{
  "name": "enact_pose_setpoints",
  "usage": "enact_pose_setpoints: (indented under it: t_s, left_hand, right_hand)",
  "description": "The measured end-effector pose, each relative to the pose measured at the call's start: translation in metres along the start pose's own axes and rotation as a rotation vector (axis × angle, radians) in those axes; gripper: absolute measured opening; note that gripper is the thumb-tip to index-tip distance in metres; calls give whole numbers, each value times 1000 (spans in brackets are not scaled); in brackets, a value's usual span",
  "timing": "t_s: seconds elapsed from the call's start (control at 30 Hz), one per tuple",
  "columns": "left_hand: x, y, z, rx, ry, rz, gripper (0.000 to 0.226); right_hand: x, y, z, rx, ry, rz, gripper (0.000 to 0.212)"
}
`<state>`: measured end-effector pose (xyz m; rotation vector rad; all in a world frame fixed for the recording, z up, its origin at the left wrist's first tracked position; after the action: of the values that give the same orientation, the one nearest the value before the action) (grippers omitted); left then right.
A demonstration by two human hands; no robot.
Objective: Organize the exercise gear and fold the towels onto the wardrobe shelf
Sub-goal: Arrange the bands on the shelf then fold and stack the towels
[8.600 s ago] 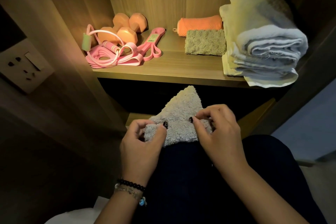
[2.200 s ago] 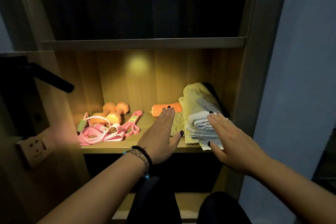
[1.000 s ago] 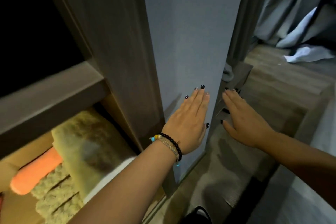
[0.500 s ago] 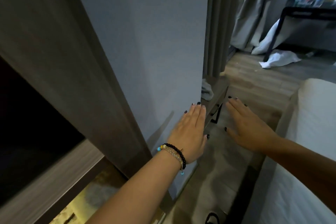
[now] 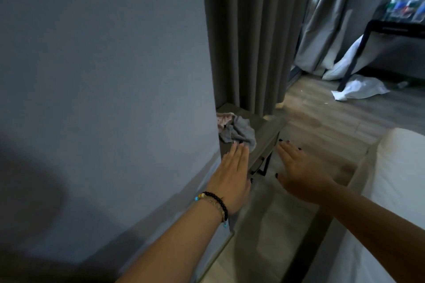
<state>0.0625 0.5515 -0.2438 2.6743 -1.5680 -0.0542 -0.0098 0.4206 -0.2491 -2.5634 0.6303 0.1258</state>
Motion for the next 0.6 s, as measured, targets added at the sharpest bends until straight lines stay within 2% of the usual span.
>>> enact_pose_setpoints:
  t_s: [0.33, 0.47, 0.6]
  left_hand:
    - [61, -13, 39, -114, -71, -122, 81]
    - [87, -24, 47, -205, -45, -189, 82]
    - [112, -31, 46, -332, 71, -220, 79]
  right_hand:
    - [51, 19, -5, -20, -70, -87, 77]
    - [71, 21, -5, -14, -75, -99, 78]
    - [97, 31, -11, 15, -55, -87, 75]
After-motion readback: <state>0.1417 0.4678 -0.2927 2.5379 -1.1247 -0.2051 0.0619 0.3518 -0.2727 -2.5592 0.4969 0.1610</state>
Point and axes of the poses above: each hand's wrist, its own x-axis towards the middle knuckle, its own z-axis out of the palm, y = z × x, the point moved 8 cm from there along x, towards the middle knuckle, and after that the axes turned 12 degrees about x, right-handed, at the moved point
